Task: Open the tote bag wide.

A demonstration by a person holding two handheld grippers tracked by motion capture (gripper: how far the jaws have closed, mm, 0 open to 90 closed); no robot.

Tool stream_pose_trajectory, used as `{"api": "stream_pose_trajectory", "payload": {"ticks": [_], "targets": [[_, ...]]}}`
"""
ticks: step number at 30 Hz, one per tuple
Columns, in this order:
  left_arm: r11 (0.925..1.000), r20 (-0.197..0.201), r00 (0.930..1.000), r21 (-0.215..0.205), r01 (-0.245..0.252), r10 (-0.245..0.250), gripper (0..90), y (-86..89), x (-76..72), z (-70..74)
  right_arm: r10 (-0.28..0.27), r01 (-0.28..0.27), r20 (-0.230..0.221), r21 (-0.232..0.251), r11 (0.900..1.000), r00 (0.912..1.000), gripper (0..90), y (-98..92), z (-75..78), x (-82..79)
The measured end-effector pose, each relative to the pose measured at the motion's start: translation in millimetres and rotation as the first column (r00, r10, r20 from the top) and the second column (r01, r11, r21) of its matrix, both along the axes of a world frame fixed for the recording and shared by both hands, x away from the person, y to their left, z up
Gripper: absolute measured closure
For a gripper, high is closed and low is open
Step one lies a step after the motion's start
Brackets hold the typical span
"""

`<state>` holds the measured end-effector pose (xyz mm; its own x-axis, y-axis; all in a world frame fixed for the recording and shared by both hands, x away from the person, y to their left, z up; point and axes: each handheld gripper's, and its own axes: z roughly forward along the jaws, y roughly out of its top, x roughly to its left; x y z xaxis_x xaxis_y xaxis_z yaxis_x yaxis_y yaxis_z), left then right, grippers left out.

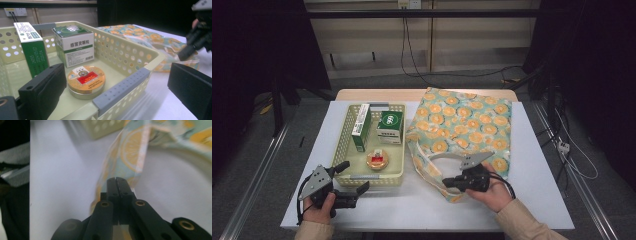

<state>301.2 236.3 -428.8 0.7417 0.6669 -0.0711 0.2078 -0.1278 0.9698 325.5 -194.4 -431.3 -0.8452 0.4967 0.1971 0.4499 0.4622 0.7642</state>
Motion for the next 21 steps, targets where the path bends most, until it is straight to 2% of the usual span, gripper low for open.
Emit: {"api": "stream_pose_trajectory", "payload": {"ticks": [3,5,6,8,10,13,15,17,19,21], "targets": [[1.0,0.001,1.0,0.002,0.0,0.0,1.9,1.0,0.4,-0.2,-0.076,0.074,0.044,0.033,0.997,0.9961,90.0,-14.4,16.8,18.3],[1.0,0.0,1.0,0.009,0.002,-0.002,1.9,1.6,1.1,-0.8,-0.12,0.119,0.061,0.029,0.993,0.9908,90.0,-24.5,26.7,32.2],[1.0,-0.001,1.0,0.007,0.001,-0.001,1.9,1.5,1.0,-0.9,-0.144,0.143,0.073,0.022,0.99,0.9869,90.0,-29.7,30.4,39.5],[1.0,0.001,1.0,0.009,0.002,-0.002,1.9,1.6,1.1,-0.7,-0.193,0.19,0.066,0.055,0.98,0.979,90.0,-41.1,36.4,53.8],[1.0,0.002,1.0,0.006,0.002,-0.002,1.9,1.6,1.1,-0.6,-0.23,0.228,0.074,0.042,0.973,0.9703,90.0,-50.2,39.5,67.1],[1.0,0.0,1.0,0.0,0.002,-0.002,1.9,1.4,1.0,-0.7,-0.28,0.277,0.063,0.046,0.96,0.958,90.0,-61.8,38.3,84.0],[1.0,-0.002,1.0,0.001,0.003,-0.003,1.9,1.5,1.0,-1.1,-0.31,0.308,0.059,0.032,0.951,0.949,90.0,-67.5,35.3,93.2],[1.0,-0.002,1.0,0.001,0.001,-0.001,1.9,1.9,1.2,-1.3,-0.329,0.327,0.046,0.045,0.944,0.9434,90.0,-72.7,31.6,100.8],[1.0,-0.004,1.0,0.0,0.001,-0.001,1.9,2.1,1.4,-1.6,-0.356,0.354,0.038,0.048,0.934,0.9337,90.0,-76.7,27.0,106.6],[1.0,-0.004,1.0,0.001,0.002,-0.002,1.9,2.4,1.4,-1.8,-0.369,0.367,0.021,0.051,0.929,0.9293,90.0,-79.8,20.7,111.6]]}}
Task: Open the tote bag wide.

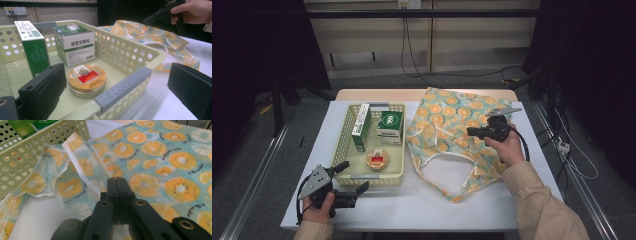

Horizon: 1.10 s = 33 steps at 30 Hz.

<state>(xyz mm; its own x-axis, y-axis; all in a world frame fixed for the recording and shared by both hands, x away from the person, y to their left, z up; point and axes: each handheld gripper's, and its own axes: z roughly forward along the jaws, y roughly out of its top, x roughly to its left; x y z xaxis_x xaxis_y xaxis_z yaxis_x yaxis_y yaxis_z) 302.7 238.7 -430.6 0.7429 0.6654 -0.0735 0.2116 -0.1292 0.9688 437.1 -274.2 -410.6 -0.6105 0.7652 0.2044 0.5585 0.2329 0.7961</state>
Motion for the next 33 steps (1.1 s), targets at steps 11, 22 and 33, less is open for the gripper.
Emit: {"api": "stream_pose_trajectory", "payload": {"ticks": [11,22,33], "targets": [[1.0,-0.004,1.0,0.001,0.001,-0.001,1.9,0.0,0.2,-0.6,-0.076,0.076,-0.017,-0.001,0.997,0.9969,78.8,-10.4,-14.5,10.5],[1.0,0.002,1.0,-0.001,-0.002,0.002,1.9,0.0,-0.6,0.5,0.009,-0.007,0.069,-0.037,0.999,0.9976,64.4,1.2,15.2,-26.0],[1.0,0.008,1.0,-0.005,0.003,-0.003,1.9,-0.8,-0.2,1.4,0.139,-0.135,0.036,-0.093,0.986,0.9896,66.3,31.1,-12.0,-56.8]]}}
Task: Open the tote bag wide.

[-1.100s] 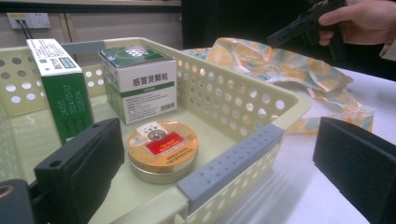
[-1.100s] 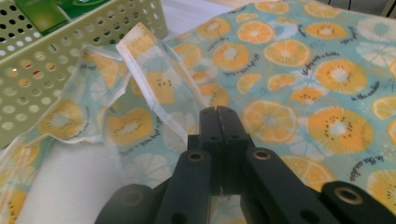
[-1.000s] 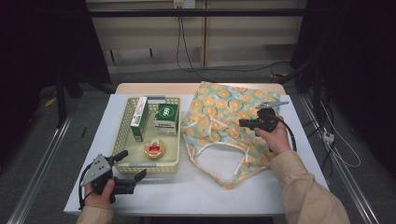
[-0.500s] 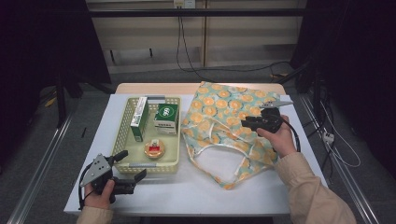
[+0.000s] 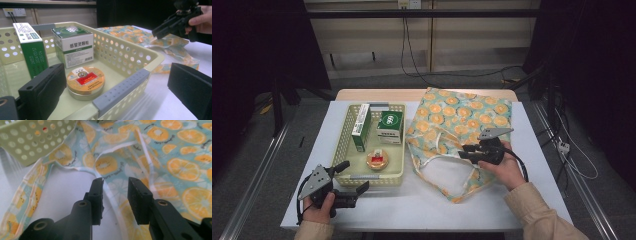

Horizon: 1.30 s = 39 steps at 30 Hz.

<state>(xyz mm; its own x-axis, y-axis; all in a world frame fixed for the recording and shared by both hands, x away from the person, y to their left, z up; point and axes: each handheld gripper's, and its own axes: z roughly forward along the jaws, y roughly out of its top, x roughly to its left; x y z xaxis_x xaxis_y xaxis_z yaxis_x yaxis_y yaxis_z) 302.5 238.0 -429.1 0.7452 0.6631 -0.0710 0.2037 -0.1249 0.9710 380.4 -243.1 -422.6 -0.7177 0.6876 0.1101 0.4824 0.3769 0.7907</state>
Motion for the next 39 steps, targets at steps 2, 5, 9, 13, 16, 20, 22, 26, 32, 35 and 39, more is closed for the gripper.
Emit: {"api": "stream_pose_trajectory", "payload": {"ticks": [2,5,9,13,16,20,22,26,32,35,39], "targets": [[1.0,-0.002,1.0,-0.004,0.0,0.0,1.9,0.1,0.0,-0.3,0.004,-0.005,-0.006,-0.019,1.0,1.0,66.6,2.0,-4.9,-0.5],[1.0,-0.002,1.0,-0.001,0.001,-0.001,1.9,0.5,0.1,-0.5,0.011,-0.011,-0.015,-0.031,0.999,0.9998,66.8,3.3,-11.4,-0.8],[1.0,-0.002,1.0,0.001,0.003,-0.003,1.9,0.5,0.0,-0.5,0.014,-0.015,-0.023,-0.053,0.998,0.9996,66.3,5.3,-20.2,-0.7],[1.0,-0.005,1.0,0.002,0.002,-0.002,1.9,0.2,0.2,-1.0,0.01,-0.012,-0.033,-0.078,0.997,0.9994,65.4,7.1,-29.3,1.5],[1.0,-0.008,1.0,0.003,0.004,-0.004,1.9,-0.5,0.2,-1.5,0.003,-0.006,-0.029,-0.093,0.996,0.9996,65.8,6.8,-32.9,3.9],[1.0,-0.006,1.0,0.006,0.002,-0.002,1.9,0.3,0.1,-1.5,-0.008,0.005,-0.027,-0.094,0.996,0.9996,71.0,3.9,-37.4,7.3],[1.0,-0.007,1.0,0.007,0.001,-0.001,1.9,0.9,0.3,-1.7,-0.008,0.006,-0.021,-0.093,0.996,0.9997,74.6,2.6,-38.3,8.8],[1.0,-0.01,1.0,0.002,-0.001,0.001,1.9,1.1,0.2,-1.6,-0.003,0.002,-0.021,-0.078,0.997,0.9998,85.8,2.5,-39.7,10.5],[1.0,-0.007,1.0,0.004,0.003,-0.003,1.9,0.1,0.2,-1.6,-0.01,0.009,-0.016,-0.09,0.996,0.9998,90.0,4.7,-38.8,9.9],[1.0,-0.007,1.0,0.002,0.002,-0.002,1.9,0.1,0.4,-1.5,-0.01,0.007,-0.034,-0.087,0.996,0.9994,90.0,4.6,-37.2,10.1],[1.0,-0.01,1.0,-0.001,0.002,-0.002,1.9,-0.1,0.5,-1.8,0.017,-0.019,-0.071,-0.039,0.999,0.9974,90.0,2.7,-32.8,6.8]]}}
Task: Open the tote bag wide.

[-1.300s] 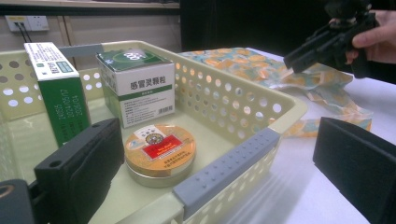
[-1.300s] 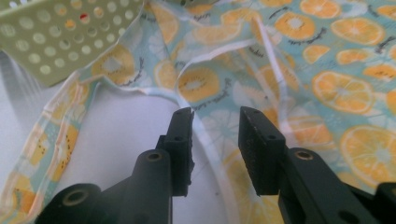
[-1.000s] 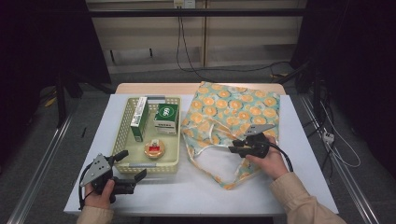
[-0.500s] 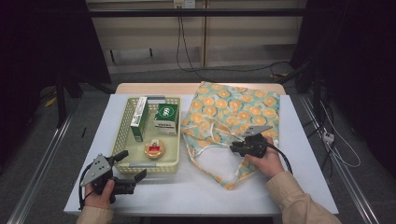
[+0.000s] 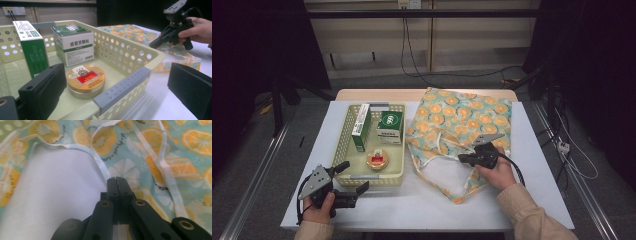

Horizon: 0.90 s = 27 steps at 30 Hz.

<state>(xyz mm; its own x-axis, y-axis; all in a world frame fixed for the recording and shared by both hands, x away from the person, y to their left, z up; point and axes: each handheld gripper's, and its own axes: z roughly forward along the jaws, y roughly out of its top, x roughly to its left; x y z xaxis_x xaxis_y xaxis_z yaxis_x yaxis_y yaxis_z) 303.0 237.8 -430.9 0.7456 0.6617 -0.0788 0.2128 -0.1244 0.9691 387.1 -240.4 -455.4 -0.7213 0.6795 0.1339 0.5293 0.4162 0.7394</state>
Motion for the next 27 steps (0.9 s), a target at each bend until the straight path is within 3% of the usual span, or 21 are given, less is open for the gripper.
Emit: {"api": "stream_pose_trajectory", "payload": {"ticks": [6,8,12,17,23,27], "targets": [[1.0,0.001,1.0,0.004,0.001,-0.001,1.9,-0.5,-0.2,0.5,0.021,-0.02,-0.003,0.039,0.999,0.9998,90.0,2.1,10.1,-6.8],[1.0,0.002,1.0,0.003,0.0,0.0,1.9,0.0,-0.2,0.7,0.011,-0.01,-0.008,0.075,0.997,0.9999,90.0,-0.1,13.1,-7.4],[1.0,0.002,1.0,0.0,-0.001,0.001,1.9,0.4,-0.1,0.6,-0.023,0.022,0.011,0.102,0.995,0.9997,90.0,-7.1,23.7,-3.2],[1.0,0.002,1.0,-0.001,-0.001,0.001,1.9,0.3,0.3,0.5,-0.083,0.078,0.045,0.107,0.991,0.9956,90.0,-16.4,37.4,10.8],[1.0,0.0,1.0,0.001,-0.003,0.003,1.9,1.7,0.6,0.0,-0.14,0.137,0.036,0.084,0.987,0.9895,90.0,-27.6,35.2,33.9],[1.0,0.0,1.0,0.0,-0.003,0.003,1.9,2.1,0.3,-0.1,-0.18,0.177,0.02,0.098,0.979,0.9835,90.0,-35.7,30.5,46.2]]}}
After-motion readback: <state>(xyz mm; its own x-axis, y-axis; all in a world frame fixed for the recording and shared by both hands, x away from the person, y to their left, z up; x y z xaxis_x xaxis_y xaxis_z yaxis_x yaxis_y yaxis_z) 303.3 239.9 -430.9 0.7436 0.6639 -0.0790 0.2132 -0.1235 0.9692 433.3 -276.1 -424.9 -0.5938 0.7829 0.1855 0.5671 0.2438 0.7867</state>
